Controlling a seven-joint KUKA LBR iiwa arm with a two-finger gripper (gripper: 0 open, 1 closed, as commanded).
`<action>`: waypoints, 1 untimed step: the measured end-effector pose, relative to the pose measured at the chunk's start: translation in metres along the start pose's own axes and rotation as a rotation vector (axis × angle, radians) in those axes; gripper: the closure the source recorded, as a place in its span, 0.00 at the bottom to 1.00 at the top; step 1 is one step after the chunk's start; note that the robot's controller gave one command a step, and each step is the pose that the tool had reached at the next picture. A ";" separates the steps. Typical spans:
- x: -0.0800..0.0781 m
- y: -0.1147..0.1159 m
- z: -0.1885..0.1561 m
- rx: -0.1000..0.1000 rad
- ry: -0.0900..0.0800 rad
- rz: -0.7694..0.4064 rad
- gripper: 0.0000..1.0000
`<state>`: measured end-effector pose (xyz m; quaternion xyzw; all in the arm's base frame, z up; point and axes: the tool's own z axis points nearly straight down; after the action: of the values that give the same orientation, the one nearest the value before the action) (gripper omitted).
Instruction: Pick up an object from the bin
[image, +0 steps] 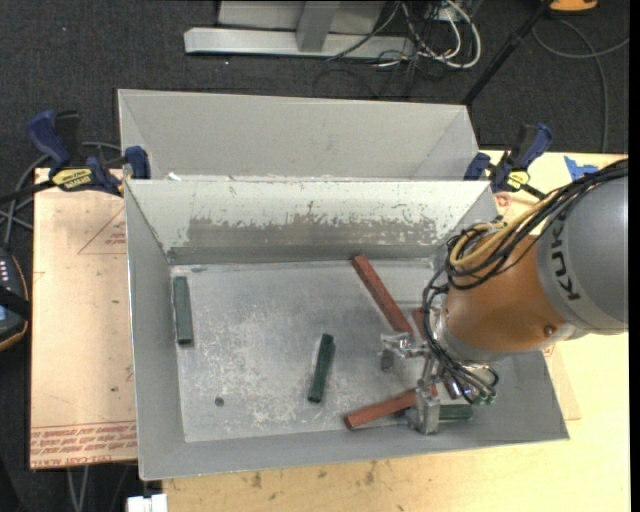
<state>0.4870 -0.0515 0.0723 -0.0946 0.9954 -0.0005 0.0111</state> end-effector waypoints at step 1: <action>0.003 0.001 -0.001 -0.003 0.017 -0.004 1.00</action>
Offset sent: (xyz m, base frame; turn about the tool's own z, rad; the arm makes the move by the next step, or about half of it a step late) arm 0.0000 0.0000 0.0000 0.0000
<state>0.4836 -0.0513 0.0733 -0.0967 0.9953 0.0003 0.0026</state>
